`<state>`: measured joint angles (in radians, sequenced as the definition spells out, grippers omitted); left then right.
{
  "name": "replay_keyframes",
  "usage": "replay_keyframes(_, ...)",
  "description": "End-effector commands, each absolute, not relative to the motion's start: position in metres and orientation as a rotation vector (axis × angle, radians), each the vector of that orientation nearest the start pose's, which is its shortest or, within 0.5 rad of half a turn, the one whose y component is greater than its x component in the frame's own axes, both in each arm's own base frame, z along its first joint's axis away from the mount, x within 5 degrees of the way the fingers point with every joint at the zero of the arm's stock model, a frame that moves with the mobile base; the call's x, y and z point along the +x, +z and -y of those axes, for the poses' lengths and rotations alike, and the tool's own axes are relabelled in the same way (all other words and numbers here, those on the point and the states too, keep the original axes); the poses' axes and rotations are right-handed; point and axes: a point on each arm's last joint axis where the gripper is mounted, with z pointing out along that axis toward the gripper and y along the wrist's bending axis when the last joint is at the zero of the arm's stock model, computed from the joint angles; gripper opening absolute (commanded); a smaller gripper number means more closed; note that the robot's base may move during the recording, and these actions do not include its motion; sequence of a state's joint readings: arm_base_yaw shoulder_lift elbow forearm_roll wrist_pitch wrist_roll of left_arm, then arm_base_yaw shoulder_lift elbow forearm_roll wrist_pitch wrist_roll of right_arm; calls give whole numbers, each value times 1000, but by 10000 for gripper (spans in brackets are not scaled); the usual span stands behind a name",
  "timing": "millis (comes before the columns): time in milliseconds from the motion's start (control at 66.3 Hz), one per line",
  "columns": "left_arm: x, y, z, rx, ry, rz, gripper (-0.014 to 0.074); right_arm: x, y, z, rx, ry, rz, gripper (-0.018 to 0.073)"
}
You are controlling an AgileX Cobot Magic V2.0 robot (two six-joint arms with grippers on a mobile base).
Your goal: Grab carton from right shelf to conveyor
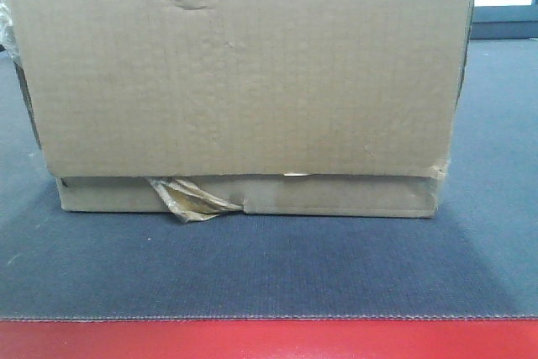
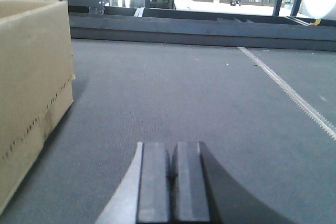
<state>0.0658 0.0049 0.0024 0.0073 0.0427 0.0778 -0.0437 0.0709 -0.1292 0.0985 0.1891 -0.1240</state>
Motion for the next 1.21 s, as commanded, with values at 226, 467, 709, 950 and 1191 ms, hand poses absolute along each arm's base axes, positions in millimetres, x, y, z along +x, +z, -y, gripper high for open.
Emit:
replay_keyframes(226,56,210,-4,12,113,-1515,0,56,208,2,22,-46,-1540,-67)
replay_keyframes(467,56,210,-4,12,113,-1515,0,56,209,2,22,-47,-1535,-67)
replay_keyframes(709,56,210,-4,12,113,-1515,0,56,209,2,22,-47,-1535,-67)
replay_keyframes(950,56,210,-4,12,113,-1515,0,56,209,2,22,-47,-1535,-67)
replay_keyframes(1191,56,210,-4,12,113,-1515,0,56,209,2,22,-47,-1535,-67)
